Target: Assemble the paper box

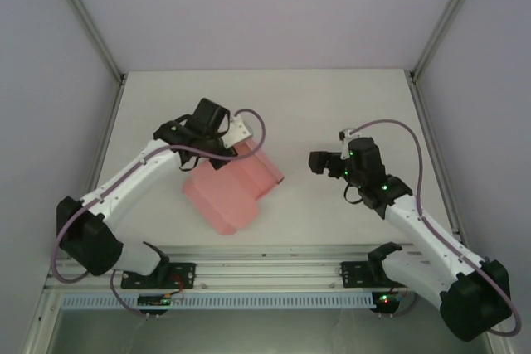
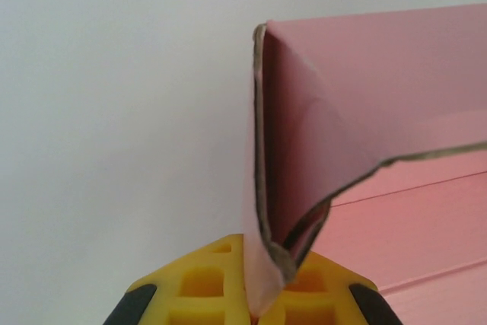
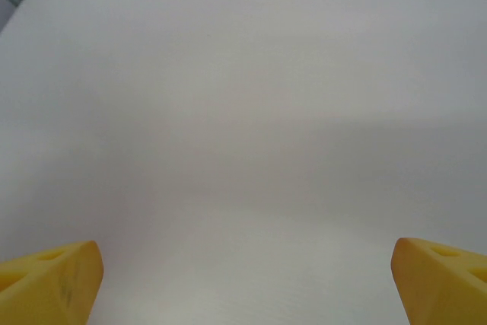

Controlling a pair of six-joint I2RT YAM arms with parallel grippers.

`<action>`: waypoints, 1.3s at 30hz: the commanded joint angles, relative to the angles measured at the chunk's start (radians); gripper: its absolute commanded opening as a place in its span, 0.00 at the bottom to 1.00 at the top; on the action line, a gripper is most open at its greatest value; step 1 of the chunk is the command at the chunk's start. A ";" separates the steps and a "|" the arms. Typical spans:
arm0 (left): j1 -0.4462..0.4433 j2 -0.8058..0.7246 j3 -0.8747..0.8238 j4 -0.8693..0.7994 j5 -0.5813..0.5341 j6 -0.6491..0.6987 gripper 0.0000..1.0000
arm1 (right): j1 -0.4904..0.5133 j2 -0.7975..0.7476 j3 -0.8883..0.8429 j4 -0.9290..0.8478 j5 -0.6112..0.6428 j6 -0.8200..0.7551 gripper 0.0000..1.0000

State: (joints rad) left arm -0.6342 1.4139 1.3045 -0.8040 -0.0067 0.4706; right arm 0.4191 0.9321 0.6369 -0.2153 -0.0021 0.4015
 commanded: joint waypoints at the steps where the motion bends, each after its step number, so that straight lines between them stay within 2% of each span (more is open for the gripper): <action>1: -0.051 0.094 0.077 -0.203 -0.162 0.238 0.00 | -0.025 -0.029 -0.032 -0.100 0.005 0.031 0.99; 6: -0.089 0.315 0.204 -0.283 -0.286 0.274 0.00 | -0.046 -0.041 -0.046 -0.133 0.003 0.037 0.99; 10: -0.106 0.496 0.346 -0.317 -0.341 0.242 0.00 | -0.056 -0.039 -0.059 -0.132 -0.016 0.040 0.99; 13: -0.124 0.638 0.445 -0.335 -0.437 0.214 0.00 | -0.061 -0.040 -0.071 -0.127 -0.022 0.040 0.99; 17: -0.136 0.785 0.552 -0.336 -0.478 0.187 0.01 | -0.075 -0.047 -0.086 -0.136 -0.023 0.039 0.99; 19: -0.144 0.840 0.590 -0.350 -0.496 0.177 0.04 | -0.082 -0.054 -0.097 -0.138 -0.022 0.040 0.99; 23: -0.168 0.903 0.645 -0.339 -0.533 0.175 0.06 | -0.103 -0.071 -0.122 -0.132 -0.034 0.052 0.99; 26: -0.182 0.919 0.642 -0.281 -0.558 0.166 0.00 | -0.118 -0.084 -0.140 -0.117 -0.050 0.062 0.99; 33: -0.217 0.910 0.528 -0.116 -0.623 0.164 0.01 | -0.143 -0.108 -0.161 -0.111 -0.067 0.065 0.99; 39: -0.220 0.872 0.517 -0.085 -0.611 0.154 0.20 | -0.157 -0.113 -0.164 -0.107 -0.095 0.068 0.99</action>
State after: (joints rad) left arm -0.8547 2.2982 1.8362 -0.9779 -0.6445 0.6506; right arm 0.2695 0.8318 0.4858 -0.3256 -0.0692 0.4568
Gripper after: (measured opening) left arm 0.183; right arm 0.989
